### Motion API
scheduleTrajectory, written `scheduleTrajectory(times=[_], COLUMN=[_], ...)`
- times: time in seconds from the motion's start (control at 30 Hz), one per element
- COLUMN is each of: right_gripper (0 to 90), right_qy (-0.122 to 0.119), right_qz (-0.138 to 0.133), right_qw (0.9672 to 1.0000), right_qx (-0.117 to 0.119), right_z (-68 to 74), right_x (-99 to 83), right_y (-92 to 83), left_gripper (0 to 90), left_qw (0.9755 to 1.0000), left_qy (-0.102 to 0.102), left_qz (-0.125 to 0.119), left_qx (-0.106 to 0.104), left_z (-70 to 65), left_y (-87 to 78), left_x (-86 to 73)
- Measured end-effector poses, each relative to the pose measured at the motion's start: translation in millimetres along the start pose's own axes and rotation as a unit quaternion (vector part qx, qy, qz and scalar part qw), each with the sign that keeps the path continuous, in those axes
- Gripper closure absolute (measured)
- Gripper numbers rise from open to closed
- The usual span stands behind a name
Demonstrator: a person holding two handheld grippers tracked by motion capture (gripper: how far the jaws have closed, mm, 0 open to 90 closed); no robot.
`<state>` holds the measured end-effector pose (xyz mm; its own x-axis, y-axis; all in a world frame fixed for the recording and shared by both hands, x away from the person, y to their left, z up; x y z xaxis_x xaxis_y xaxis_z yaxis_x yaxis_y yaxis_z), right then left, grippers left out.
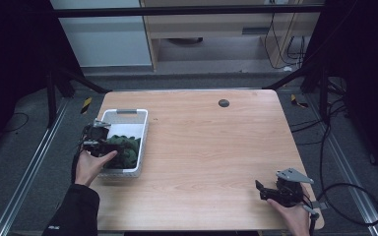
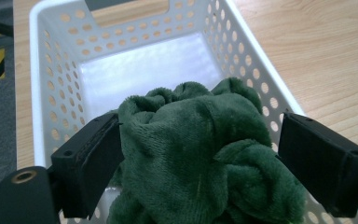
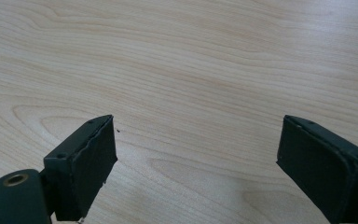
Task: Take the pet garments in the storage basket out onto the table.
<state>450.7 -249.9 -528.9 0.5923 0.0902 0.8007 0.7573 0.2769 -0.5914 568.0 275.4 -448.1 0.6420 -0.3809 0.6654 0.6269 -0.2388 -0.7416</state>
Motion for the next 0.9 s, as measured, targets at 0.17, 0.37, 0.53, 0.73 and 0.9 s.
scheduleTrajectory(times=[0.17, 0.37, 0.53, 0.73, 0.9], right_gripper=[11.3, 11.2, 11.0, 10.4, 9.8], right_qy=[0.000, 0.000, -0.002, -0.003, -0.004], right_qz=[0.002, 0.007, 0.011, 0.014, 0.019], right_qw=[1.0000, 1.0000, 0.9999, 0.9999, 0.9998], right_qx=[0.001, 0.004, 0.004, 0.006, 0.008], right_z=[-0.3, 0.6, 1.0, 1.2, 1.9], right_x=[-0.5, -1.4, -2.0, -2.6, -3.5], right_y=[0.6, 1.6, 2.6, 3.2, 4.5], left_gripper=[11.7, 9.9, 8.8, 8.6, 9.5], left_qw=[1.0000, 0.9998, 0.9996, 0.9992, 0.9986], left_qy=[-0.003, 0.004, 0.002, 0.000, -0.001], left_qz=[0.008, 0.018, 0.026, 0.040, 0.053], left_qx=[0.000, 0.002, 0.002, 0.000, -0.004], left_z=[1.5, 3.0, 3.0, 3.4, 4.1], left_y=[5.4, 10.6, 16.8, 24.2, 30.3], left_x=[-1.3, -3.1, -4.8, -9.7, -13.4])
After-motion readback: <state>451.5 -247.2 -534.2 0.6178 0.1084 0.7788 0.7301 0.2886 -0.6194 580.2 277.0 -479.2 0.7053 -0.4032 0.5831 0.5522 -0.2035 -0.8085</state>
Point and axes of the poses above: each handheld gripper's, and its own axes: y roughly forward along the jaws, x roughly out of its top, z roughly to its left, the point moved 6 cm from there along y, roughly forward along the jaws, and after that the axes turned 6 degrees about y, right-handed, at the moved point
